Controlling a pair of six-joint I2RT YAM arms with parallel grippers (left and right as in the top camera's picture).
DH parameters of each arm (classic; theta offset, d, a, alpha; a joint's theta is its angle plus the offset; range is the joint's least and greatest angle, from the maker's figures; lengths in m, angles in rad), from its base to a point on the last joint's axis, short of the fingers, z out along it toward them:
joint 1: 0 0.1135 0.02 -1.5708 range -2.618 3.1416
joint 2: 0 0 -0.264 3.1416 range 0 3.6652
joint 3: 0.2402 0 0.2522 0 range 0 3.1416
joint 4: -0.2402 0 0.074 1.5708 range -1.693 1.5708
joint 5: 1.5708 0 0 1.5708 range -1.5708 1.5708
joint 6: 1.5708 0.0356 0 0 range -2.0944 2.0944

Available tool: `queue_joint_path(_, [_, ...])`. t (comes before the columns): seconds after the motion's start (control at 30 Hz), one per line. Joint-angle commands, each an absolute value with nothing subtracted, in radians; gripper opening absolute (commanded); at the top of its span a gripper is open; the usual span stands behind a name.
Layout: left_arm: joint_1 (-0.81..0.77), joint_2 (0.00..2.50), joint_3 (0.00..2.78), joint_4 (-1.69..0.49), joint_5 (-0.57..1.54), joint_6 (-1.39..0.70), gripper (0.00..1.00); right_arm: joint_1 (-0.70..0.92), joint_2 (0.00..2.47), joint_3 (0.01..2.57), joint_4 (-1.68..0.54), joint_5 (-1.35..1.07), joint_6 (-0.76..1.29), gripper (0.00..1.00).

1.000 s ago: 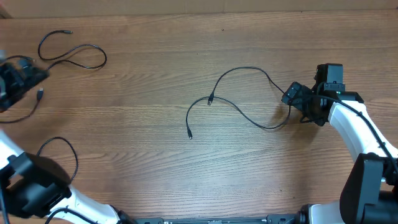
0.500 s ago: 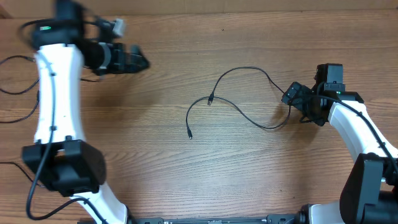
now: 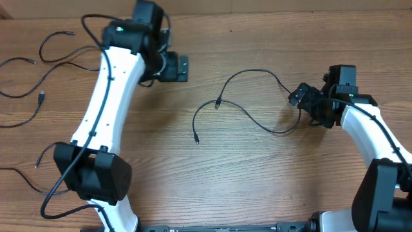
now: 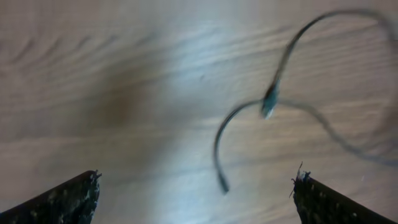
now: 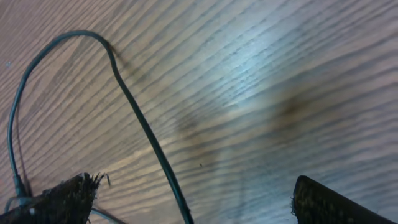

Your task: Untangle cables

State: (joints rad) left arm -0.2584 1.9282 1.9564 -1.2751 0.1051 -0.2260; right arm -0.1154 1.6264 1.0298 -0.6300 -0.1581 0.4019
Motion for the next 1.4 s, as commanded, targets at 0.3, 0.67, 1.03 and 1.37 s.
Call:
queue_joint_path(0.3, [-0.659, 1.948, 1.952, -0.976, 0.057, -0.285, 1.0, -0.471, 1.534, 1.342, -0.985, -0.166, 0.598, 1.0])
queue_joint_path(0.67, [-0.904, 2.202, 1.952, -0.725, 0.124, -0.285, 0.99, -0.591, 1.52, 1.342, -1.068, -0.282, 0.602, 1.0])
queue_joint_path(1.03, [-1.026, 2.368, 1.952, -0.673, -0.003, -0.285, 0.39, -0.59, 1.52, 1.342, -1.068, -0.282, 0.602, 1.0])
queue_joint_path(1.37, [-0.956, 2.299, 1.98, -0.867, -0.273, -0.312, 0.04, -0.59, 1.52, 1.342, -1.068, -0.282, 0.603, 1.0])
